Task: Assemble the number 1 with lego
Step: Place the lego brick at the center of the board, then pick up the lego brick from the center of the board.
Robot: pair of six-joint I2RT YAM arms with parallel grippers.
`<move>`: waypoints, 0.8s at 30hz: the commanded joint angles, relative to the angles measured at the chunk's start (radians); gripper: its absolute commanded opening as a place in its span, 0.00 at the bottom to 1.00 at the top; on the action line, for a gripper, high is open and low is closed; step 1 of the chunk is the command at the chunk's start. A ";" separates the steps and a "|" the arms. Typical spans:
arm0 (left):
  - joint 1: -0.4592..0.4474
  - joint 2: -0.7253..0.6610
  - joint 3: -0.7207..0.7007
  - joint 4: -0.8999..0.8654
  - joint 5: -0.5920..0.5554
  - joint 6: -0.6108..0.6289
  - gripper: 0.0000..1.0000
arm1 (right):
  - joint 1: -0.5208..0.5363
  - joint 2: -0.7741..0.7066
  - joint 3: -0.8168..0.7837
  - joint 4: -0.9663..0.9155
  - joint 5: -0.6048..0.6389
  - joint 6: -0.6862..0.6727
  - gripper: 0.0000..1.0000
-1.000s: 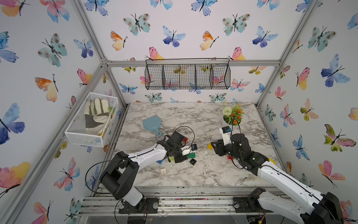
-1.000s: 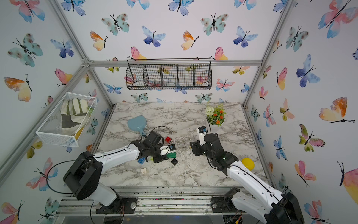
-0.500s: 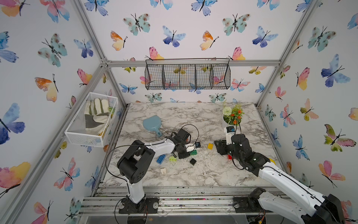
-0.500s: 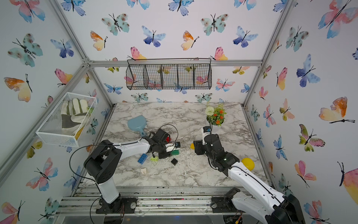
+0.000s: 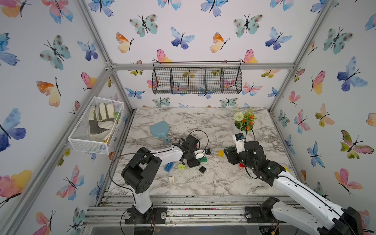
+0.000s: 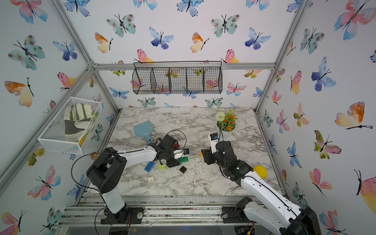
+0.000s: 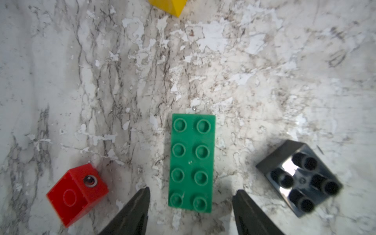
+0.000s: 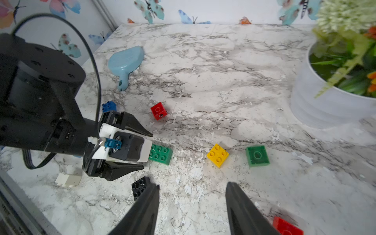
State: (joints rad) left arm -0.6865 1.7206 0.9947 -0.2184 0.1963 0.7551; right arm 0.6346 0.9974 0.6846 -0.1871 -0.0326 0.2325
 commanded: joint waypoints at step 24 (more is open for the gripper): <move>0.195 -0.849 -0.513 0.363 -0.405 -1.155 0.79 | 0.267 0.787 0.419 -0.269 -0.106 -0.358 0.60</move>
State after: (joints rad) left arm -0.4969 0.8841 0.4801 0.1547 -0.1677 -0.3511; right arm 0.8970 1.7641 1.0702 -0.4263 -0.1802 -0.1165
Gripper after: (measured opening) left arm 0.789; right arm 0.608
